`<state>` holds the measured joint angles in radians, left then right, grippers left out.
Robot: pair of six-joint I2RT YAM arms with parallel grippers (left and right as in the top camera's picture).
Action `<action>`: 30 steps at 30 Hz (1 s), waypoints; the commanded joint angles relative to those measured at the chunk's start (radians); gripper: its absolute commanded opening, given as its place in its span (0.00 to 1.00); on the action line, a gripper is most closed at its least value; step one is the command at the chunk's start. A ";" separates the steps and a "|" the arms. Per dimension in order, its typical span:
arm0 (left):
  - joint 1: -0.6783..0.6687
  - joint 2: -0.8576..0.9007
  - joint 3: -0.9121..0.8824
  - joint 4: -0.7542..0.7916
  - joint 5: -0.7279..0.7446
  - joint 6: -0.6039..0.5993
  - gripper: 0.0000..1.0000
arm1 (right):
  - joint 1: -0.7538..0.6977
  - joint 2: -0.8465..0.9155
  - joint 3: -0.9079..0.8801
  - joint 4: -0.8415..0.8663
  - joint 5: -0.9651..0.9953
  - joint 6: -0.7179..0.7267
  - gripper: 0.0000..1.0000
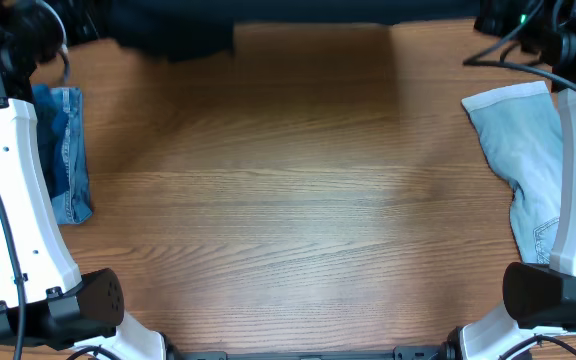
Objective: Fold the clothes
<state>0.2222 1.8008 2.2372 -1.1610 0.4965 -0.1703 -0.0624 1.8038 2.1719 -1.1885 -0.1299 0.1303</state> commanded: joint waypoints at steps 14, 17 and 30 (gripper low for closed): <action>-0.117 0.138 -0.554 -0.253 -0.253 0.126 0.04 | -0.012 0.009 -0.582 -0.227 0.111 -0.004 0.04; -0.117 0.150 -0.602 -0.240 -0.272 0.126 0.04 | -0.012 0.009 -0.628 -0.231 0.111 -0.005 0.04; -0.118 0.154 -0.634 -0.226 -0.298 0.126 0.58 | -0.012 0.009 -0.681 -0.230 0.115 -0.004 0.04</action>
<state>0.1024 1.9472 1.6096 -1.3853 0.2089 -0.0513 -0.0654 1.8122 1.4956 -1.4204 -0.0261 0.1303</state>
